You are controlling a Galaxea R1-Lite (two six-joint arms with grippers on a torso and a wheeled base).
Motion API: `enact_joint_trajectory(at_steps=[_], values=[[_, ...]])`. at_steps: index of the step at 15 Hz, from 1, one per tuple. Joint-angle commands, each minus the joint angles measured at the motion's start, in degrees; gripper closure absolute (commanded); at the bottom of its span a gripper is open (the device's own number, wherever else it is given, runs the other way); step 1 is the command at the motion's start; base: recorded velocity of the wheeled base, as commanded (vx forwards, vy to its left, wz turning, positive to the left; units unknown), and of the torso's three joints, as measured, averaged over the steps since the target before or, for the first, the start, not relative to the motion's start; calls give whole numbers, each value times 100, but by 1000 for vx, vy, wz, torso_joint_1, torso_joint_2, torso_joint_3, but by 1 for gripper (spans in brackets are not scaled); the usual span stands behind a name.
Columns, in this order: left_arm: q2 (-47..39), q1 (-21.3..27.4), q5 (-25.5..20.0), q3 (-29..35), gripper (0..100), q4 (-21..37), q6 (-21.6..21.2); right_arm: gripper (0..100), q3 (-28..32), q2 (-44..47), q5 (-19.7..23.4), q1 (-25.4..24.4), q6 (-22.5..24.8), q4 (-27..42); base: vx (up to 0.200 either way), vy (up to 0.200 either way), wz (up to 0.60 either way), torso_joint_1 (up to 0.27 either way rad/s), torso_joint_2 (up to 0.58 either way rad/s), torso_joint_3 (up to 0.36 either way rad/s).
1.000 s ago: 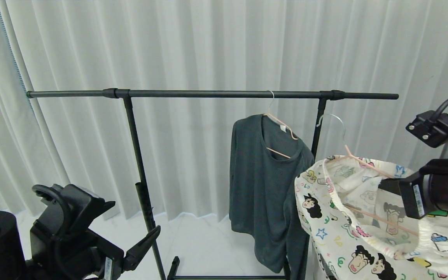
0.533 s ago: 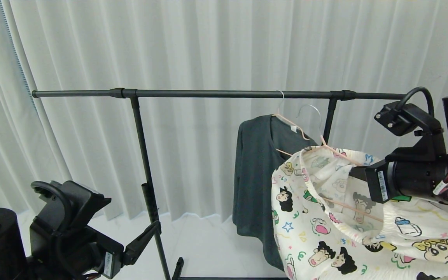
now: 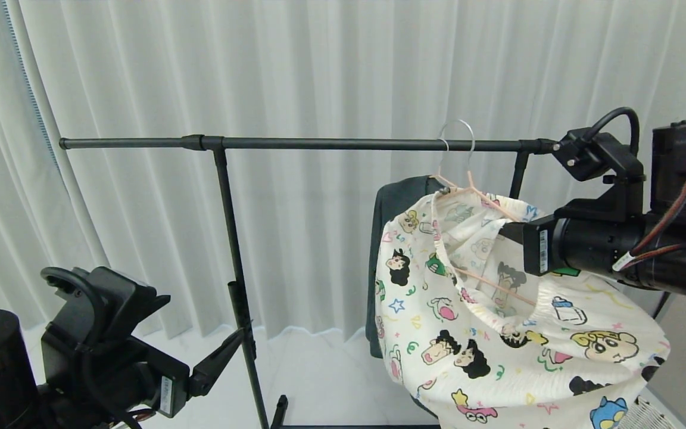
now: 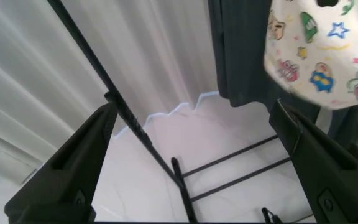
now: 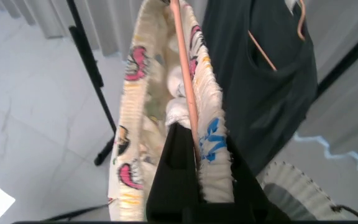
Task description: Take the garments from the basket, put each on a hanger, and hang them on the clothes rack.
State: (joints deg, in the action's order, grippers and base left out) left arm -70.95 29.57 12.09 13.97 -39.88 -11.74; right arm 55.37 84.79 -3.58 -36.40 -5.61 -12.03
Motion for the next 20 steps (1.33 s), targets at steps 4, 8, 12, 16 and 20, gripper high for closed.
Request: enact_joint_trajectory(at_steps=[4,8,12,16,20], values=[[-24,92,-5,80,0,-3,-21,100,88,319,16,-25,-81,-440,200,0,0,-5,4,4],[-33,101,-5,71,0,-3,-13,100,334,627,7,-218,-221,-660,200,0,0,8,4,5],[-24,163,-5,36,0,-3,-21,100,387,970,-2,-245,-283,-836,200,0,0,2,1,2],[-33,488,-5,36,0,-3,-13,100,484,1374,-28,-236,-301,-1223,50,0,0,2,1,2],[-103,646,4,53,0,-3,-13,100,818,1822,-20,-130,-301,-1284,0,0,0,0,0,0]])
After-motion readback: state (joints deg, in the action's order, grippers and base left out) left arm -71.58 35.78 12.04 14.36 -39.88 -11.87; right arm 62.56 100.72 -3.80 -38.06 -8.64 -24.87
